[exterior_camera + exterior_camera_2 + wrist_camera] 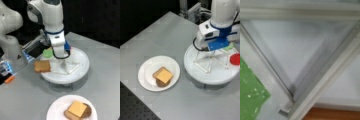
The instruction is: Ingredient selection for cheeseburger or sandwich
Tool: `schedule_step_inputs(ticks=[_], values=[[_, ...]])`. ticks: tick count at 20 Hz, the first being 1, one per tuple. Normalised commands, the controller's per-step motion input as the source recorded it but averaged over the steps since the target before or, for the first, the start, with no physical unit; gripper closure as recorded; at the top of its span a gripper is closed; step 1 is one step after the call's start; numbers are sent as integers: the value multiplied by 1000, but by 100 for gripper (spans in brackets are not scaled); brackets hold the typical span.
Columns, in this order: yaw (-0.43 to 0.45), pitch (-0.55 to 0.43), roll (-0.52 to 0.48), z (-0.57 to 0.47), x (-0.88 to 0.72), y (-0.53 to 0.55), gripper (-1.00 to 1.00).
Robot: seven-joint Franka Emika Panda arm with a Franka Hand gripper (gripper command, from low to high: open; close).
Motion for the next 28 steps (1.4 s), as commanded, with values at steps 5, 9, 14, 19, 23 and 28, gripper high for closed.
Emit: schedule_step_inputs(ticks=[5, 9, 14, 19, 23, 28], values=[[-1, -3, -146, 71, -149, -123, -100], [49, 42, -160, 188, -76, -216, -100], [72, 88, -91, 218, -16, -245, -100], [-37, 229, -16, 286, 13, -348, -100], [-216, 281, 33, 272, 87, -392, -100], [-385, 243, 33, 215, 123, -311, -100]])
